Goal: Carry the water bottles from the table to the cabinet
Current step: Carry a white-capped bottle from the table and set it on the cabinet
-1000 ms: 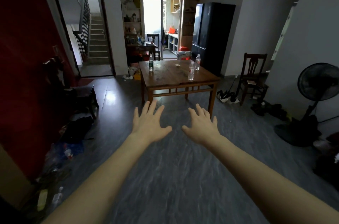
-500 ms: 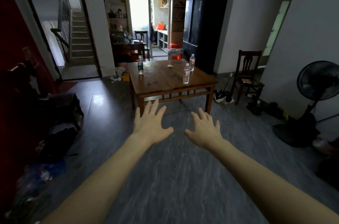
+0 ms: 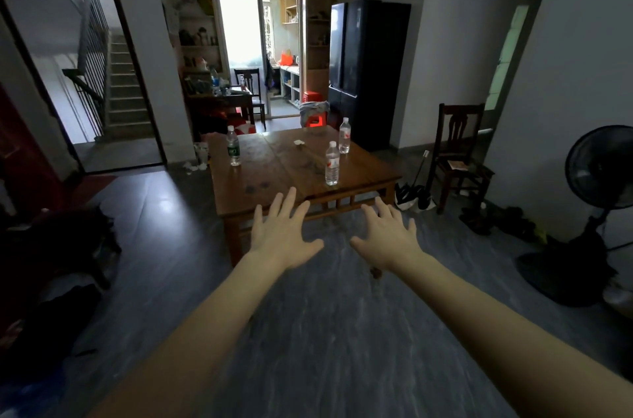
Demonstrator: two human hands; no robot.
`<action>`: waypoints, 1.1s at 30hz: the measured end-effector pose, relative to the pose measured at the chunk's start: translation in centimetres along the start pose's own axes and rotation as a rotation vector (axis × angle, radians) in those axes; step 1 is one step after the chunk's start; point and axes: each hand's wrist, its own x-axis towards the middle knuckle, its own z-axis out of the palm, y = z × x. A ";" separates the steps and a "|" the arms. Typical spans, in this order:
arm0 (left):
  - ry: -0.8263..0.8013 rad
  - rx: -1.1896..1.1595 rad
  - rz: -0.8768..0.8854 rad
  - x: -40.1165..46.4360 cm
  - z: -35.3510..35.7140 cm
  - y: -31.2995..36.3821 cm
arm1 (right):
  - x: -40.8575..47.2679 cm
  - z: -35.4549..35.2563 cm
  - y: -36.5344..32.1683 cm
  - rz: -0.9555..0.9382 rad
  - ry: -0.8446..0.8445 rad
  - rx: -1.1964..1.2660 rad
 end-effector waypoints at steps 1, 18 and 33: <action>-0.003 -0.003 -0.005 1.6 0.2 0.2 | 1.6 -0.1 0.6 0.002 -0.002 -0.001; -0.065 -0.007 0.017 26.9 5.0 -2.8 | 26.4 3.7 3.1 0.016 -0.114 -0.014; -0.137 0.009 0.153 49.7 9.1 -5.4 | 47.6 5.7 3.9 0.117 -0.183 -0.048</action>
